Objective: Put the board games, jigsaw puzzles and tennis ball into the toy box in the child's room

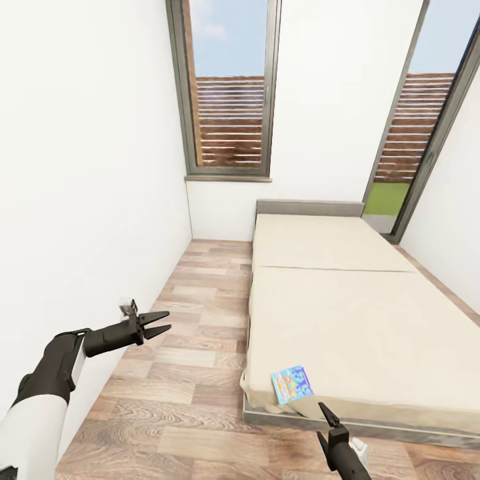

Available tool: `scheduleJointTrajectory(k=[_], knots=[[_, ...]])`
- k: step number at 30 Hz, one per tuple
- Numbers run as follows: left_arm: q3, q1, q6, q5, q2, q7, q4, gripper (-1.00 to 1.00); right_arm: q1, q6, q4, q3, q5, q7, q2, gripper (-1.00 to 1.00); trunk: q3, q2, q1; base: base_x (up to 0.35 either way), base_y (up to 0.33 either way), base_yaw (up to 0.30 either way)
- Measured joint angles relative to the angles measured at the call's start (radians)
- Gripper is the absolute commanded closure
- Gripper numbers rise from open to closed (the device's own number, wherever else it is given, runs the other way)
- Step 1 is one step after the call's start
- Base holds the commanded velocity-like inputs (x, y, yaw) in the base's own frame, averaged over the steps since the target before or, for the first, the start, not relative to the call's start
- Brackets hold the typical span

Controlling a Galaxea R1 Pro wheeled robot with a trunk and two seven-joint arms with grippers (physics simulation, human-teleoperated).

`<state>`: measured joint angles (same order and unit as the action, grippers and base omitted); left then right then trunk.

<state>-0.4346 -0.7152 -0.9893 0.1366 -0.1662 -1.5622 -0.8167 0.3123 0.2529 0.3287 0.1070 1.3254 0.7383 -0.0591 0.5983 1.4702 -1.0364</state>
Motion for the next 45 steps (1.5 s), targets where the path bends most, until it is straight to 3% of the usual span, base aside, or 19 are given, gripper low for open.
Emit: scheduleJointTrajectory(k=[23,34,45], knots=[[0.0,-0.001,0.003,0.0,0.004,0.0,0.0,-1.0,0.0,0.002,-0.012,0.038,0.009,-0.002,-0.001,-1.0,0.072,0.161,-0.088,0.0,0.0,0.0],[0.0,-0.001,0.007,0.001,0.007,0.0,0.0,-1.0,0.0,0.002,-0.013,0.092,0.009,-0.002,0.0,-1.0,0.107,0.238,-0.13,0.0,0.0,0.0],[0.0,0.0,0.009,0.002,0.007,0.0,0.0,-1.0,0.0,-0.003,-0.012,0.099,0.002,0.0,-0.001,-1.0,0.141,0.315,-0.173,0.0,0.0,0.0]])
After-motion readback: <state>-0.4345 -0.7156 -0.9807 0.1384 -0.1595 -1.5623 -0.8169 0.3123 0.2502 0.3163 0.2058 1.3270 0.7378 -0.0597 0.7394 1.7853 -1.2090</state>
